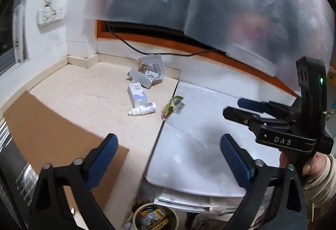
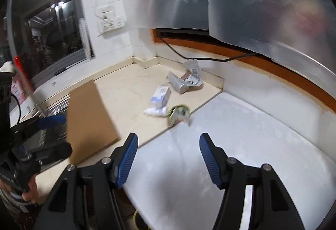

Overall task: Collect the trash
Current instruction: 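Raise both tools back up to the marble counter, then grasp the white bottle with the left gripper while the right grasps the green packet, then carry the white bottle and green packet down over the trash bin, then open both grippers to drop the bottle and packet into the bin, then raise both tools back up to the counter, then grasp the white-blue box with the left gripper while the right grasps the silver wrapper, then carry the white-blue box and silver wrapper down over the trash bin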

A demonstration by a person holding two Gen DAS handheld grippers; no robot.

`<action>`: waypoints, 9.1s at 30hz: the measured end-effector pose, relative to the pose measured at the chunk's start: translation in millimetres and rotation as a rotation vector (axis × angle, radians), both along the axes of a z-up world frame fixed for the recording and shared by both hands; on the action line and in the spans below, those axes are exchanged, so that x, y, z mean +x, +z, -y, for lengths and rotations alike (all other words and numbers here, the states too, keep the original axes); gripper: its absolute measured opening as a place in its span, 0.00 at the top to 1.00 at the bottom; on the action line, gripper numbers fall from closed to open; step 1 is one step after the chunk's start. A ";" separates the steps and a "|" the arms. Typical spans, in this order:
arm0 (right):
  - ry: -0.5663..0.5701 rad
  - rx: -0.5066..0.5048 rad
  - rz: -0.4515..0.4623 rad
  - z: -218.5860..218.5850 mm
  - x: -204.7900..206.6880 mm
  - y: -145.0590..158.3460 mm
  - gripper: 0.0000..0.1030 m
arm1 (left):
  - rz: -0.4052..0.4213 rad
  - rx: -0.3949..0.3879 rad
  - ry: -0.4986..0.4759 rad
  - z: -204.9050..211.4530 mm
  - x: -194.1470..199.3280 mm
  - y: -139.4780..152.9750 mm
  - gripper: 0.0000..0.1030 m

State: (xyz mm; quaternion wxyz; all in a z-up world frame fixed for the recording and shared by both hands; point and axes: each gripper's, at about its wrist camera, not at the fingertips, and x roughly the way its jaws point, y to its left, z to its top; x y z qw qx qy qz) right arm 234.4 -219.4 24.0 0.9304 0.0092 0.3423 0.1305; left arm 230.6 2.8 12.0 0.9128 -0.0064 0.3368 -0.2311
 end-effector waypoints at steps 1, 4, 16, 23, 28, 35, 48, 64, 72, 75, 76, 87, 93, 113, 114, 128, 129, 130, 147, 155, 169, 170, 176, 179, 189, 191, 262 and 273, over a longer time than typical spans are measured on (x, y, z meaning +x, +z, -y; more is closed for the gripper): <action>-0.007 -0.002 -0.004 -0.1 13.2 -3.5 0.40 | -0.013 0.013 -0.005 2.4 11.2 -2.9 0.17; -0.013 -0.005 -0.027 -3.4 49.9 -19.1 0.40 | -0.067 0.031 -0.012 5.7 46.2 -14.3 0.27; 0.038 -0.084 -0.172 -26.9 134.4 -89.3 0.41 | -0.195 0.035 -0.029 11.3 130.0 -51.0 0.28; 0.061 0.013 -0.153 -9.6 135.9 -94.3 0.76 | -0.186 0.145 -0.141 38.0 152.6 -78.3 0.28; 0.063 0.063 -0.143 3.7 133.4 -90.1 0.77 | -0.165 0.213 -0.228 59.7 160.6 -87.7 0.49; 0.072 0.071 -0.142 12.4 130.3 -90.3 0.77 | -0.142 0.284 -0.270 81.5 167.0 -95.3 0.50; 0.061 0.088 -0.157 22.8 132.7 -96.2 0.77 | -0.181 0.354 -0.234 85.6 201.4 -108.7 0.50; 0.042 0.121 -0.155 23.9 110.9 -83.7 0.78 | -0.271 0.251 -0.142 85.0 191.6 -112.6 0.78; 0.074 0.134 -0.143 19.1 43.8 -58.1 0.78 | -0.264 0.134 -0.085 72.8 110.2 -83.5 0.78; 0.084 0.147 -0.142 15.2 10.9 -52.0 0.78 | -0.238 0.102 -0.063 67.2 70.0 -72.9 0.78; 0.088 0.151 -0.144 13.5 1.1 -50.7 0.78 | -0.229 0.094 -0.055 65.1 56.9 -70.0 0.78; 0.149 0.201 -0.114 -18.0 -118.7 -54.8 0.78 | -0.125 0.022 0.051 32.2 -88.8 -78.2 0.78; 0.191 0.114 -0.154 -42.4 -160.6 -89.3 0.78 | -0.191 0.019 0.103 12.5 -138.9 -129.9 0.78; 0.172 -0.014 -0.440 -69.6 -155.7 -259.1 0.78 | -0.400 0.018 0.123 -15.5 -152.9 -295.6 0.78; 0.169 -0.014 -0.454 -70.6 -153.0 -267.7 0.78 | -0.406 0.014 0.120 -14.6 -151.1 -301.7 0.78; 0.109 -0.002 -0.583 -65.9 -125.5 -337.9 0.78 | -0.563 -0.046 0.108 -14.8 -116.0 -380.9 0.78; 0.107 0.000 -0.589 -65.2 -124.0 -341.4 0.78 | -0.564 -0.040 0.110 -13.9 -114.3 -383.6 0.78; 0.106 0.004 -0.594 -64.7 -122.2 -344.3 0.77 | -0.566 -0.035 0.111 -13.2 -112.3 -386.7 0.78; 0.133 0.060 -0.640 -72.2 -96.1 -358.4 0.57 | -0.603 -0.021 0.162 -27.4 -100.8 -404.4 0.72; 0.118 0.061 -0.639 -71.8 -101.5 -354.3 0.53 | -0.580 -0.011 0.193 -34.6 -102.7 -398.6 0.52; 0.088 0.048 -0.556 -70.6 -111.5 -330.1 0.52 | -0.530 0.016 0.192 -33.4 -116.6 -377.0 0.44; 0.086 0.047 -0.549 -69.8 -113.5 -324.7 0.52 | -0.524 0.015 0.192 -33.1 -118.7 -373.1 0.43; 0.087 0.036 -0.473 -64.8 -128.4 -282.4 0.52 | -0.474 -0.014 0.175 -29.7 -136.3 -334.1 0.33; 0.091 0.035 -0.425 -60.2 -137.6 -256.6 0.52 | -0.434 -0.002 0.152 -23.4 -148.2 -306.2 0.25; 0.148 0.040 -0.250 -53.4 -168.8 -143.7 0.52 | -0.253 0.042 0.058 -7.3 -174.7 -182.5 0.24; 0.148 0.046 -0.217 -50.7 -168.6 -119.9 0.52 | -0.221 0.041 0.053 -8.2 -172.4 -155.2 0.24; -0.139 0.241 -0.015 15.0 112.4 -42.0 0.97 | -0.289 -0.143 0.319 5.7 121.9 -65.8 0.68; -0.093 0.200 0.029 7.0 -36.6 -6.5 0.97 | -0.225 -0.182 0.247 -1.0 -18.5 -26.6 0.68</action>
